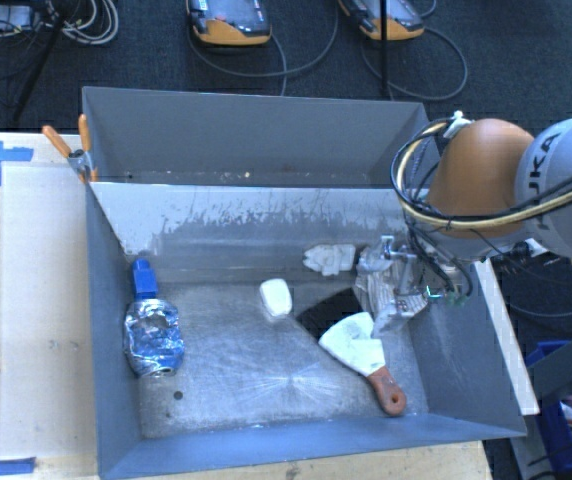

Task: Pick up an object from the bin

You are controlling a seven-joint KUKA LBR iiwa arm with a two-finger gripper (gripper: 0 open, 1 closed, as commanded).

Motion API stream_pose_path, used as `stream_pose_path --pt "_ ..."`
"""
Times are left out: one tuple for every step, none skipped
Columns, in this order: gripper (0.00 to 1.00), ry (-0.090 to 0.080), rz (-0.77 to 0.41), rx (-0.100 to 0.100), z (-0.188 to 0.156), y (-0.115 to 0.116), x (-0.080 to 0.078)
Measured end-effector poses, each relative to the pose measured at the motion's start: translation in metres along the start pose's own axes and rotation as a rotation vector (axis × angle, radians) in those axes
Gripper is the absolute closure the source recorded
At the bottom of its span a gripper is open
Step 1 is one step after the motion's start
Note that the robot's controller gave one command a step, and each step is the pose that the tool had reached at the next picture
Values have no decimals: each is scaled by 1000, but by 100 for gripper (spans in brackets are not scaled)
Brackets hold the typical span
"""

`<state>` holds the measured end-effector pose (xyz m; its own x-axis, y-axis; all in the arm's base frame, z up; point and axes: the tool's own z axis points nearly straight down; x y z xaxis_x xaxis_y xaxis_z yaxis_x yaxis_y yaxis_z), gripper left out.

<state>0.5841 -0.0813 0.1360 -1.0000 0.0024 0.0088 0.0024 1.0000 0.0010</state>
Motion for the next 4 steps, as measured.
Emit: stream_pose_path --pt "0 -8 -2 1 -5 0 -2" --pt "0 -17 -139 1 27 -31 -14" --pt "0 -6 -119 0 34 -51 -17" --pt "0 -11 -271 3 30 -64 -30"
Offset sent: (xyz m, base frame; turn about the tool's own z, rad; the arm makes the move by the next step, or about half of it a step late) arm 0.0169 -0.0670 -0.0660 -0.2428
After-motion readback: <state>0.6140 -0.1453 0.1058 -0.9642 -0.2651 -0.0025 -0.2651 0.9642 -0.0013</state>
